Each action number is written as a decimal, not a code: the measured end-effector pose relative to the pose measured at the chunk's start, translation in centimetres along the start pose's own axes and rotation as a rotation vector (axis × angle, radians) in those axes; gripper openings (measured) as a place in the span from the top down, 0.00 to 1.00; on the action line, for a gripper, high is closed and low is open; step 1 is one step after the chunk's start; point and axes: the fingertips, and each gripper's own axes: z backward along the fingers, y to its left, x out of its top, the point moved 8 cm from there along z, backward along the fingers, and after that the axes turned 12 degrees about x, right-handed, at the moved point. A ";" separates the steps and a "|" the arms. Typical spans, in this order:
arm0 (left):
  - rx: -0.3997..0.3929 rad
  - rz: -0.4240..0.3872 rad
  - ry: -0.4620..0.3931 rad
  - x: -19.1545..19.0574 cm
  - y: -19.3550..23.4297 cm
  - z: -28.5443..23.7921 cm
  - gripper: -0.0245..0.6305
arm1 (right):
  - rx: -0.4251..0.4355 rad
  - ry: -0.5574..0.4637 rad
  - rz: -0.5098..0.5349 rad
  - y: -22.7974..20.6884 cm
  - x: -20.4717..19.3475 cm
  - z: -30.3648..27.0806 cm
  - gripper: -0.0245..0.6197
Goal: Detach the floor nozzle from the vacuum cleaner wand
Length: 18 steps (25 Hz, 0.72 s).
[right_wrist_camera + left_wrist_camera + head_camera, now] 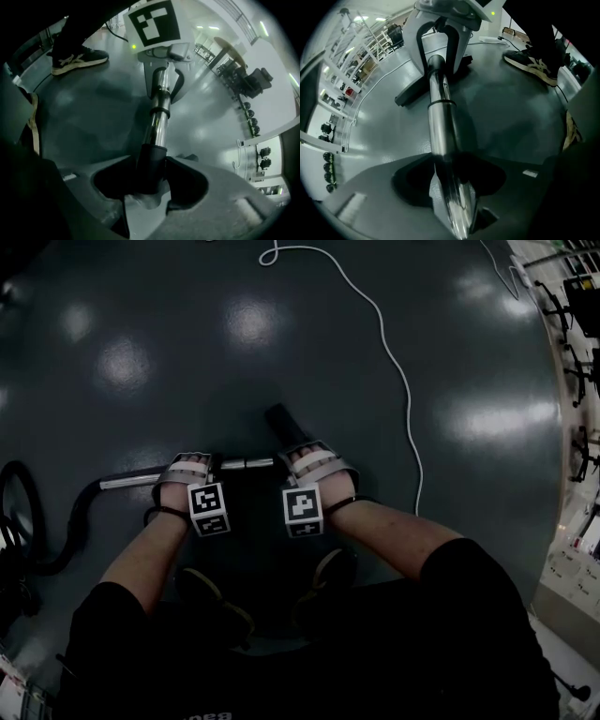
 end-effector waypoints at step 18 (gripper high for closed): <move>-0.040 0.117 0.002 -0.3 1.9 1.7 0.72 | 0.594 -0.264 -0.347 -4.3 -0.1 1.6 0.70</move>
